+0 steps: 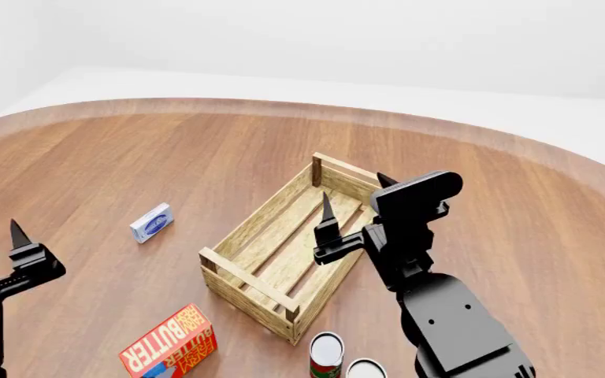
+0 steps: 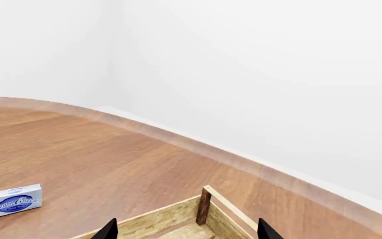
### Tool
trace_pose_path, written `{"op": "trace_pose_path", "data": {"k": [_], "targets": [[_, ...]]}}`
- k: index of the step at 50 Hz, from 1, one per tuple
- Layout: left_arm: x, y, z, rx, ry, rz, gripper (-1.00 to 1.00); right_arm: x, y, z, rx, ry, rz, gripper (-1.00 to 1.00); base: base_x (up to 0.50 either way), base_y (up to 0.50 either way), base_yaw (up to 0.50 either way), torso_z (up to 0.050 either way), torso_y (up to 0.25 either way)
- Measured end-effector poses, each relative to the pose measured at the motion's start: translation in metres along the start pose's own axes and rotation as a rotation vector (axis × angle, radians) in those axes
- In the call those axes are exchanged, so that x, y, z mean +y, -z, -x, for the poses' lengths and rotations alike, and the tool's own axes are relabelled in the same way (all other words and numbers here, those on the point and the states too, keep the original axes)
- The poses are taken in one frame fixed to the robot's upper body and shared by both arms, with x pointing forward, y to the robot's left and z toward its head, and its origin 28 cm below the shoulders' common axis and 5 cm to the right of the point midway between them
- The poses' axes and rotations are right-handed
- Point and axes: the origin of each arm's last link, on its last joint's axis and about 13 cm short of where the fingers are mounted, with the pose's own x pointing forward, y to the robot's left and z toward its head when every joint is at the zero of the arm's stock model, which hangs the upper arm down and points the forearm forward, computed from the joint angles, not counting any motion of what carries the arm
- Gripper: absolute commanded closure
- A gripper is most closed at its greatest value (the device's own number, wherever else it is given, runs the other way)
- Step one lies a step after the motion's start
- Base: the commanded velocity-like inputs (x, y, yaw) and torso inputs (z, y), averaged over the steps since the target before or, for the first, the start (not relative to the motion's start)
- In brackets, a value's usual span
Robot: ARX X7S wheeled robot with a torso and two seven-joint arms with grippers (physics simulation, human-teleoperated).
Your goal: Pick up the ketchup, and put it in the wooden tray.
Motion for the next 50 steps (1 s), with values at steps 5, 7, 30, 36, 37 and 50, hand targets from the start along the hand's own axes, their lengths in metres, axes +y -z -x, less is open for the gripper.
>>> {"op": "trace_pose_path", "data": {"k": [5, 7, 30, 36, 37, 50], "targets": [[0.019, 0.002, 0.012, 0.0, -0.059, -0.008, -1.0, 0.004, 0.0, -0.002, -0.009, -0.017, -0.003, -1.0, 0.0, 0.0, 0.0, 0.0, 0.0], [0.026, 0.003, 0.016, 0.0, -0.082, -0.013, -1.0, 0.006, 0.001, -0.003, -0.012, -0.023, -0.005, -1.0, 0.0, 0.0, 0.0, 0.0, 0.0], [0.075, 0.023, 0.051, 0.013, -0.274, -0.071, -1.0, 0.017, 0.008, -0.008, -0.033, -0.066, -0.041, -1.0, 0.0, 0.0, 0.0, 0.0, 0.0], [0.08, 0.031, 0.056, 0.034, -0.298, -0.072, -1.0, 0.018, 0.01, -0.009, -0.03, -0.07, -0.045, -1.0, 0.0, 0.0, 0.0, 0.0, 0.0], [0.081, 0.032, 0.057, 0.039, -0.302, -0.071, -1.0, 0.019, 0.011, -0.01, -0.029, -0.071, -0.045, -1.0, 0.0, 0.0, 0.0, 0.0, 0.0], [0.088, 0.05, 0.066, 0.145, -0.345, -0.057, -1.0, 0.021, 0.013, -0.011, -0.023, -0.076, -0.046, -1.0, 0.0, 0.0, 0.0, 0.0, 0.0]]}}
